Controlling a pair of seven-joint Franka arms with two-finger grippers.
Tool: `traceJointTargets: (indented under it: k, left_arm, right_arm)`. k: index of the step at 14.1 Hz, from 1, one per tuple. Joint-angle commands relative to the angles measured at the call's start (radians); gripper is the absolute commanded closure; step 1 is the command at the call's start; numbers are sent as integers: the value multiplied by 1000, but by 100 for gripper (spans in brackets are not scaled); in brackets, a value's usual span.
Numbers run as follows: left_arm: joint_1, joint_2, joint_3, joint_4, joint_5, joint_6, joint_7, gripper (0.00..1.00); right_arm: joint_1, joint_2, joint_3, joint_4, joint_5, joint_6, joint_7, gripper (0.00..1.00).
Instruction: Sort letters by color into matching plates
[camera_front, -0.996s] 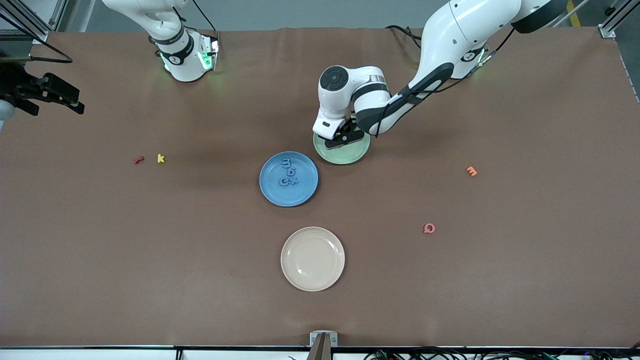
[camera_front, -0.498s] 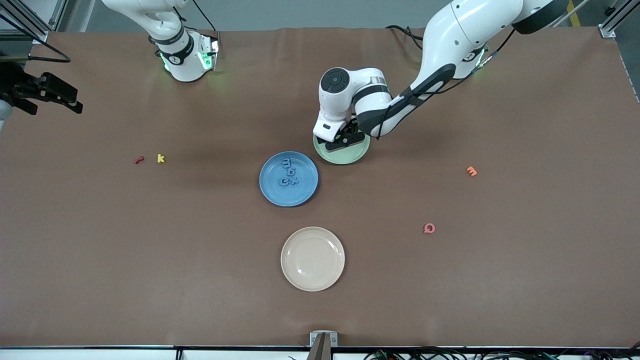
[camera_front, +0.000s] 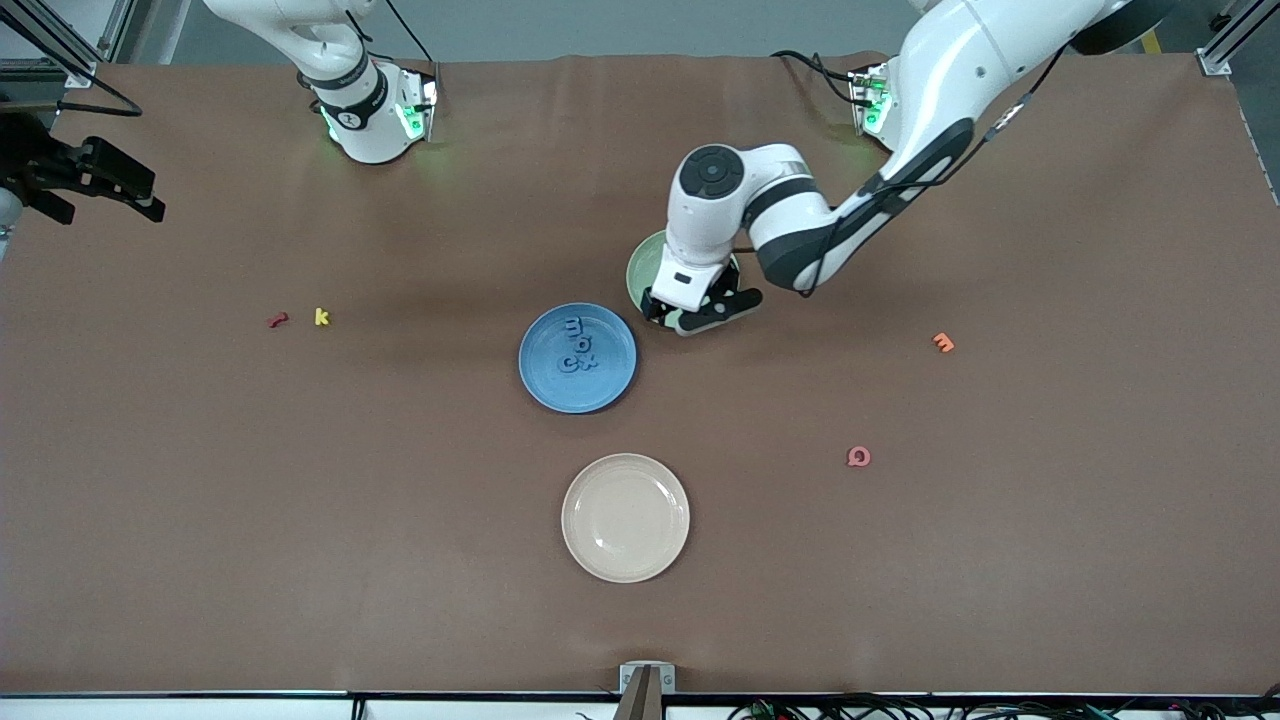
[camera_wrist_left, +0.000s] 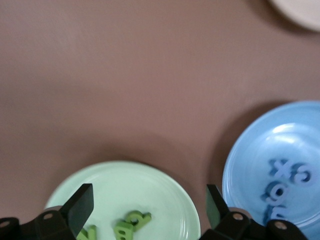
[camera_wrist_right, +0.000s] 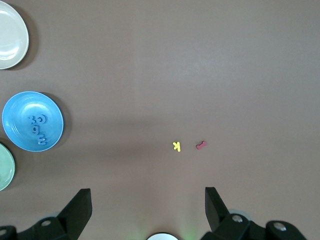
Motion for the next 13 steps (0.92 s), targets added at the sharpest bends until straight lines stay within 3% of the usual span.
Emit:
traceJointTargets:
  k: [1, 5, 9, 13]
  left_arm:
    - [51, -137, -16, -63, -111, -6, 119, 1]
    - [192, -309, -15, -112, -367, -6, 470, 2]
    - [350, -524, -10, -228, -662, -3, 892, 3]
    - [526, -598, -9, -246, -780, -3, 1156, 3]
  right_arm:
    - [4, -18, -5, 5, -1, 3, -7, 0]
    - [-7, -12, -2, 17, -7, 2, -8, 0]
    - [-17, -7, 1, 17, -7, -4, -8, 0]
    - [-17, 2, 3, 33, -7, -26, -8, 0]
